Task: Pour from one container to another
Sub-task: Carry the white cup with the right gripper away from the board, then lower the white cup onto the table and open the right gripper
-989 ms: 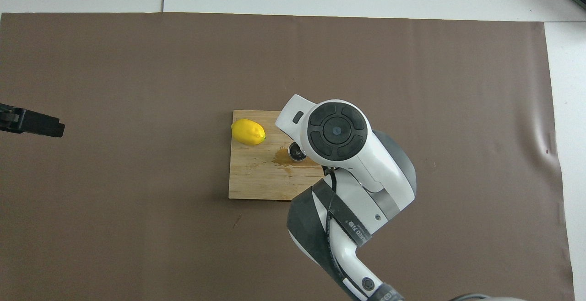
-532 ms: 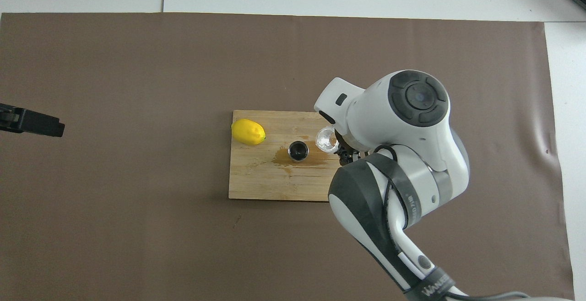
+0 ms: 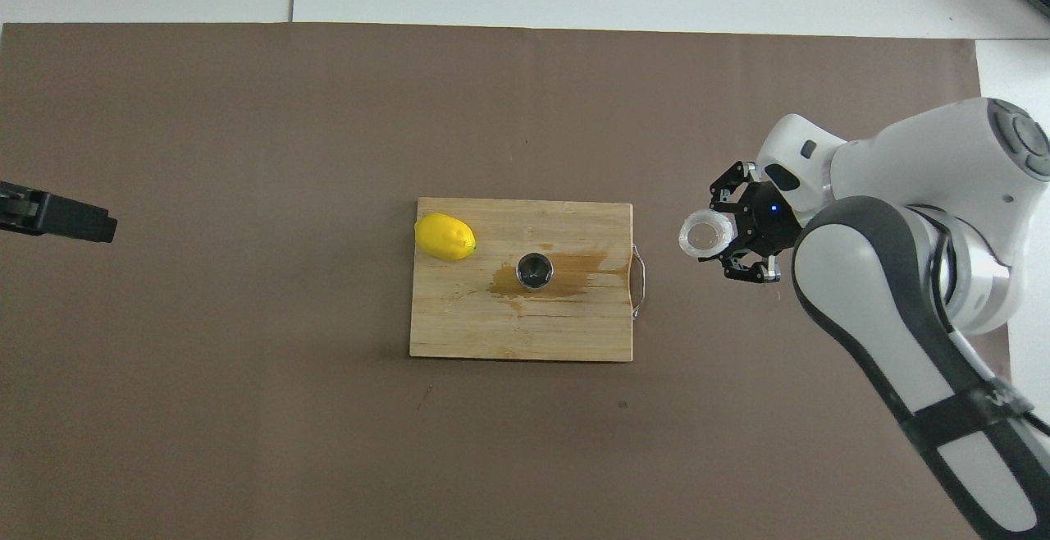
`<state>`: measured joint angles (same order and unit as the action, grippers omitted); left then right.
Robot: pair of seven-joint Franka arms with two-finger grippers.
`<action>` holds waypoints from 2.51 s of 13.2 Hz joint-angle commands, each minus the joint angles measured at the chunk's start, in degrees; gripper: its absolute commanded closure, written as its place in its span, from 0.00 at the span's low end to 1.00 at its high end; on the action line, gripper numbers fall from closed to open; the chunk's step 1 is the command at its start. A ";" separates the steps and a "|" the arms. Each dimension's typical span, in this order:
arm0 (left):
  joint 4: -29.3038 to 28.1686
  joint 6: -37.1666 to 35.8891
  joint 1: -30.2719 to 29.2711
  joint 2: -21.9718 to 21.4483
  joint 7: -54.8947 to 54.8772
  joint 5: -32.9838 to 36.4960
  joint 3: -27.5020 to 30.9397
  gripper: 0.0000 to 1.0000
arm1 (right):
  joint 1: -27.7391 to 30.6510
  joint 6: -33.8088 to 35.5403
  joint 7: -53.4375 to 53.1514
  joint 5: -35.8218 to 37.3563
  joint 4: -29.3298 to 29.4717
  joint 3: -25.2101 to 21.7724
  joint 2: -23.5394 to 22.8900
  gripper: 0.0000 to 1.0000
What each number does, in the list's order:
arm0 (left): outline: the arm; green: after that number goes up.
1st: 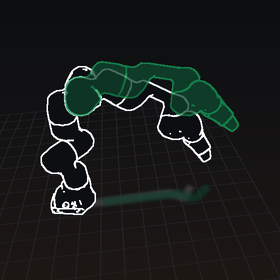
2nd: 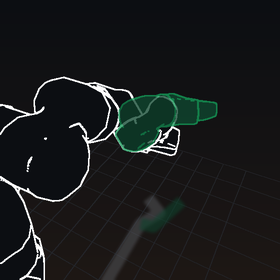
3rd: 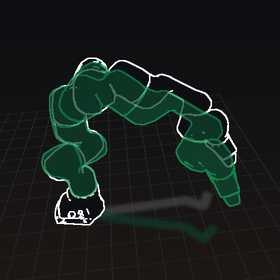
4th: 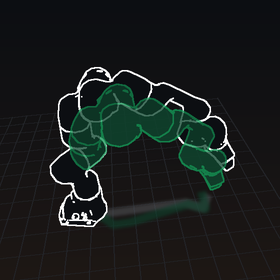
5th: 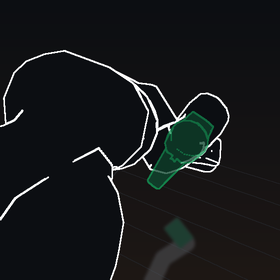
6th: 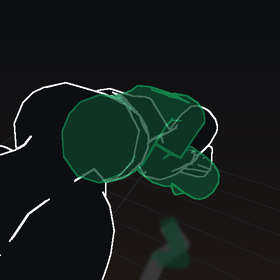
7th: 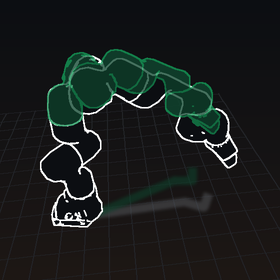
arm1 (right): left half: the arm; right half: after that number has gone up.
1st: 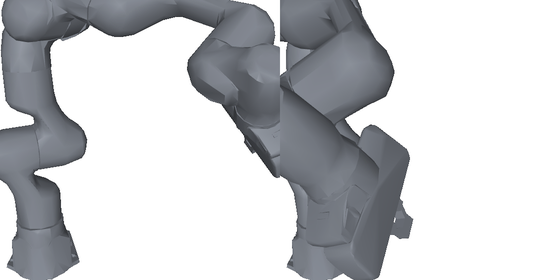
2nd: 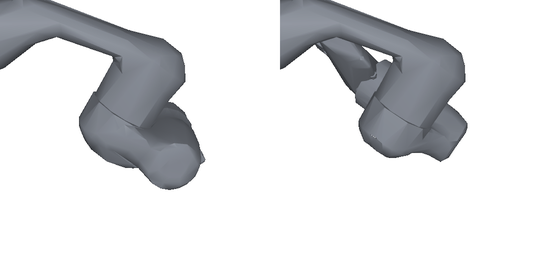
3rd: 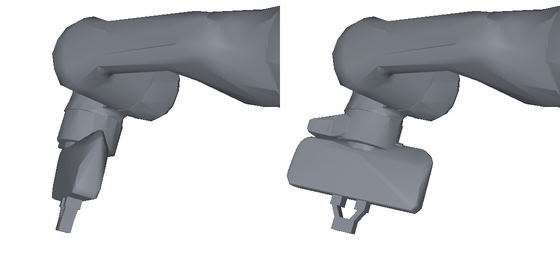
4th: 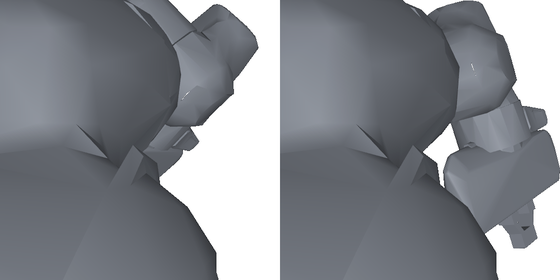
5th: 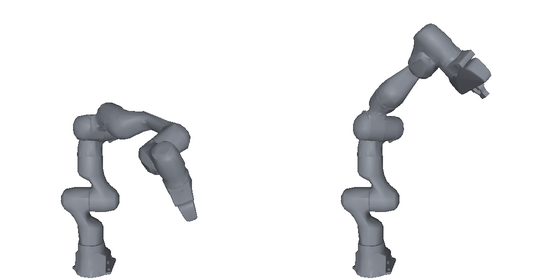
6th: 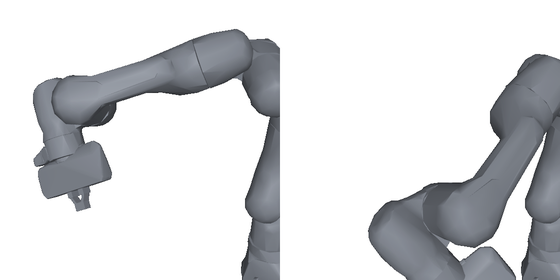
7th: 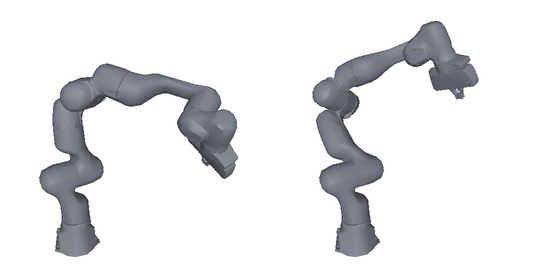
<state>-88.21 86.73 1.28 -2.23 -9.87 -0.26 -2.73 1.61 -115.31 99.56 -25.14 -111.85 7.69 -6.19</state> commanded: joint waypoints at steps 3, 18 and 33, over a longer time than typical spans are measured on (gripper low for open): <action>-0.03 1.07 0.83 0.21 -1.65 1.23 0.36 0.00 | 8.92 -1.41 10.46 -5.53 -8.82 1.10 2.14 0.61; -0.03 1.16 0.83 0.21 -0.86 1.05 0.27 0.00 | 16.40 -10.46 25.68 -14.49 -16.56 1.10 -4.79 0.61; -0.03 1.16 0.92 0.21 -0.86 1.05 0.27 0.00 | 19.65 -4.77 24.20 -14.41 -17.35 0.75 1.69 0.00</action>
<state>-88.22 87.03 1.31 -2.15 -10.71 -0.13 -2.90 18.51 -123.00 123.34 -37.66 -128.46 7.76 -8.41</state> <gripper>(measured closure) 0.000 0.000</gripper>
